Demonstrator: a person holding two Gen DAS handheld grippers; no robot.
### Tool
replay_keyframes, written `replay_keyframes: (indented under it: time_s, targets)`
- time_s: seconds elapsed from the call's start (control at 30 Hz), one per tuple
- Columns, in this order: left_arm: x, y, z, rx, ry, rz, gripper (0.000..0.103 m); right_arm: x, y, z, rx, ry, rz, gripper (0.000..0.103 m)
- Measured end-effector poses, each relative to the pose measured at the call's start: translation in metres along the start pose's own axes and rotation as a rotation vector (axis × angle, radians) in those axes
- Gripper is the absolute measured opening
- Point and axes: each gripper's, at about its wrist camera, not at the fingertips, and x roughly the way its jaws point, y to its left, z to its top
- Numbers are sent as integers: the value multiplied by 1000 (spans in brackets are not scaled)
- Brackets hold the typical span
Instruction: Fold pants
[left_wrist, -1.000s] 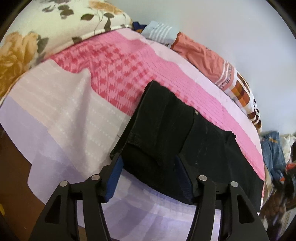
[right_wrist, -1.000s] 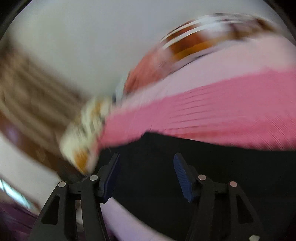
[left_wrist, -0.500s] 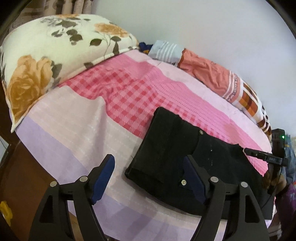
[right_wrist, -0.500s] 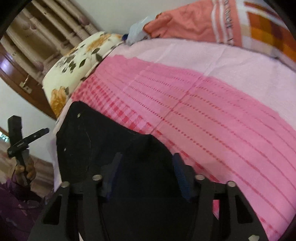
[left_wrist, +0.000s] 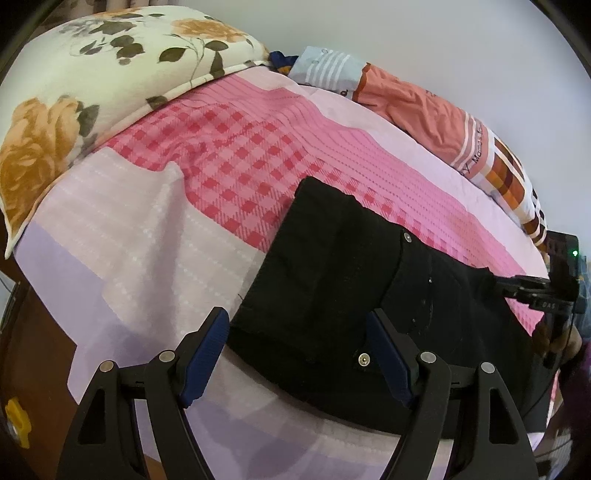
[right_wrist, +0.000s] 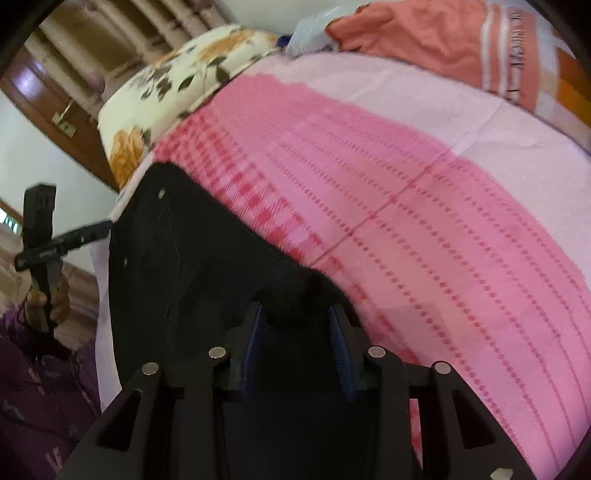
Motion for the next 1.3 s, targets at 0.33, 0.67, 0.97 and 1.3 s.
replay_keyframes:
  time_s: [0.33, 0.67, 0.97, 1.3]
  targets:
    - [9, 3, 1, -23, 26, 20, 78, -3, 6, 1, 16, -104, -73, 11]
    - [29, 3, -1, -11, 68, 45, 78, -3, -43, 0, 246, -224, -25, 9]
    - [45, 13, -6, -14, 81, 37, 92, -30, -66, -11, 410, -344, -17, 37]
    - [-4, 1, 3, 4, -64, 64, 92, -199, -42, -242, 857, -816, -88, 61]
